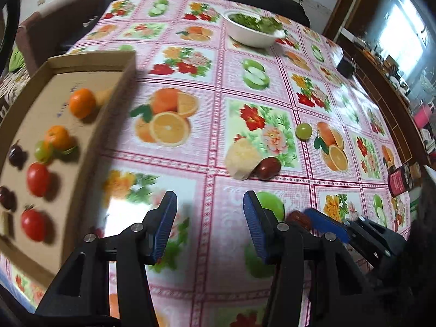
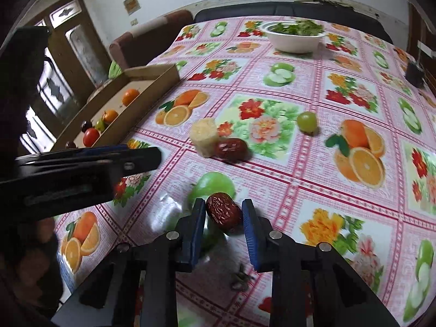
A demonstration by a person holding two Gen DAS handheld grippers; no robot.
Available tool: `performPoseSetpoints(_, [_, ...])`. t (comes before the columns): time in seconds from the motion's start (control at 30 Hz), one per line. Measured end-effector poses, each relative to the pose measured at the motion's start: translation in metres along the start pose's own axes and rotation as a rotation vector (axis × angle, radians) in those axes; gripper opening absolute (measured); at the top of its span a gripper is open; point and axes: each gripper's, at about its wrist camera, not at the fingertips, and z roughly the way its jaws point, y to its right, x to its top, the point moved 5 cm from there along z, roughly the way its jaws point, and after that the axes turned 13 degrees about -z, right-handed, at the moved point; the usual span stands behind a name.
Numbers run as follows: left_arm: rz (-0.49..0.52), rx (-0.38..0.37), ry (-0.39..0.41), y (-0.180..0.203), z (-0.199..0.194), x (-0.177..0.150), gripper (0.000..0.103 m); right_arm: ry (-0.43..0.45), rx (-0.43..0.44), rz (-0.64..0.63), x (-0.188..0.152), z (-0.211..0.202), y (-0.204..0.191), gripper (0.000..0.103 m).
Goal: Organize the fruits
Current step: 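Grasp a yellow cake cube with the left gripper while the right grasps a red date, then carry the cake cube and red date over the cardboard box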
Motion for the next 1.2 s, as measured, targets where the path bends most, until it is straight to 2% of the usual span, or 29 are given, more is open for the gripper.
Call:
performPoseSetpoints(0.2, [0.025,-0.008,-0.047,0.017,0.028,0.006,0.049,0.019,0.001,0.082,-0.011,-0.015,0.023,0.028])
performPoseSetpoints(0.4, [0.047,0.015,0.0,0.027,0.04,0.022,0.049,0.022,0.003,0.129,-0.018,-0.018,0.037,0.028])
performPoseSetpoints(0.43, [0.054,0.025,0.008,0.028,0.042,0.024,0.047,0.023,0.008,0.138,-0.019,-0.018,0.039,0.028])
performPoseSetpoints(0.5, [0.067,0.034,0.019,0.029,0.042,0.025,0.029,0.026,0.017,0.155,-0.02,-0.018,0.042,0.028])
performPoseSetpoints(0.53, [0.068,0.033,0.02,0.028,0.042,0.024,0.029,0.028,0.013,0.159,-0.021,-0.019,0.043,0.028])
performPoseSetpoints(0.8, [0.008,0.071,0.068,-0.001,0.013,0.012,0.03,0.059,0.008,0.168,-0.015,-0.028,0.041,0.028])
performPoseSetpoints(1.07, [-0.084,0.169,0.18,-0.046,-0.037,0.009,0.03,0.075,0.04,0.121,0.0,-0.029,0.009,0.028])
performPoseSetpoints(1.2, [-0.117,0.201,0.209,-0.066,-0.052,0.009,0.03,0.089,0.056,0.095,0.011,-0.029,-0.008,0.028])
